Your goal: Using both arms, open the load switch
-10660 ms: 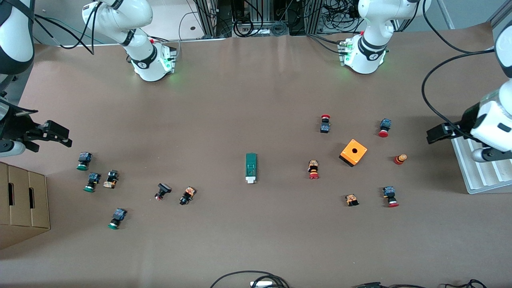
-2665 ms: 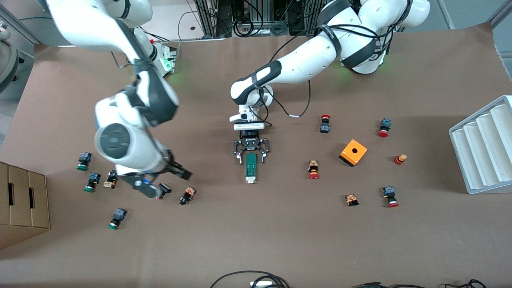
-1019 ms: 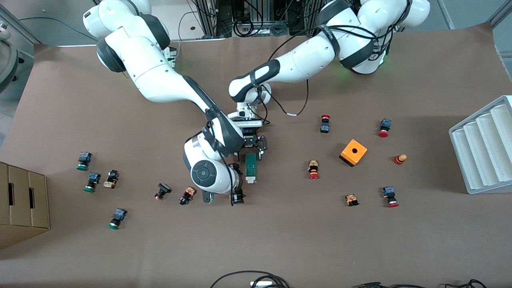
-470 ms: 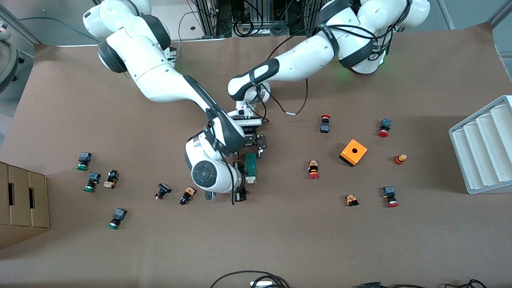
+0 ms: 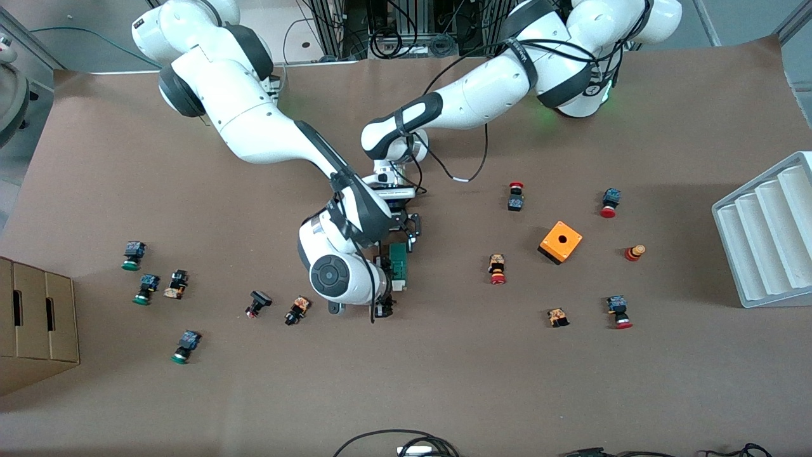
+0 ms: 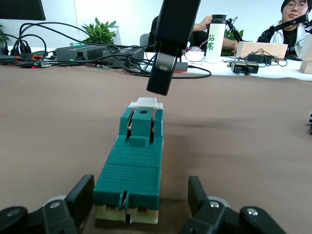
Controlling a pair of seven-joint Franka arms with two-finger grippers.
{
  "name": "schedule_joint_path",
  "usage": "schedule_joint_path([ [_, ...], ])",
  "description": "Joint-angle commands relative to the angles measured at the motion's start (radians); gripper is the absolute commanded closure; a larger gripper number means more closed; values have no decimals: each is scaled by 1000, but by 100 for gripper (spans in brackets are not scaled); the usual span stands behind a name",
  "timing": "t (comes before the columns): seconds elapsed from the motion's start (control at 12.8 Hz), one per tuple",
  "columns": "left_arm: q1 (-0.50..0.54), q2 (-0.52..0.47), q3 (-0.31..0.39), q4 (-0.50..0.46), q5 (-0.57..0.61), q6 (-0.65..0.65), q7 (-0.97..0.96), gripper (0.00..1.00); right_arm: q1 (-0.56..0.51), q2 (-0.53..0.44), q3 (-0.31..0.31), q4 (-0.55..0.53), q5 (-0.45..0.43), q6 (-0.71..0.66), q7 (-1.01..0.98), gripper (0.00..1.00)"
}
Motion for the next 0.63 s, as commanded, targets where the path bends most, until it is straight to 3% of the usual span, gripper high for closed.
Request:
schedule_joint_path([
  [0.0, -4, 18, -9, 14, -11, -12, -7, 20, 25, 41, -7, 50, 24, 18, 40, 34],
  [0.24, -4, 18, -12, 16, -11, -19, -10, 21, 25, 41, -5, 50, 25, 20, 57, 39],
  [0.31, -4, 18, -18, 16, -12, -21, -10, 29, 23, 41, -2, 50, 30, 17, 57, 48],
  [0.39, -2, 18, -24, 16, -12, -25, -10, 38, 23, 41, -4, 50, 50, 17, 59, 48],
  [0.55, -2, 18, -24, 16, -12, -27, -10, 39, 23, 41, -4, 50, 52, 15, 60, 50],
])
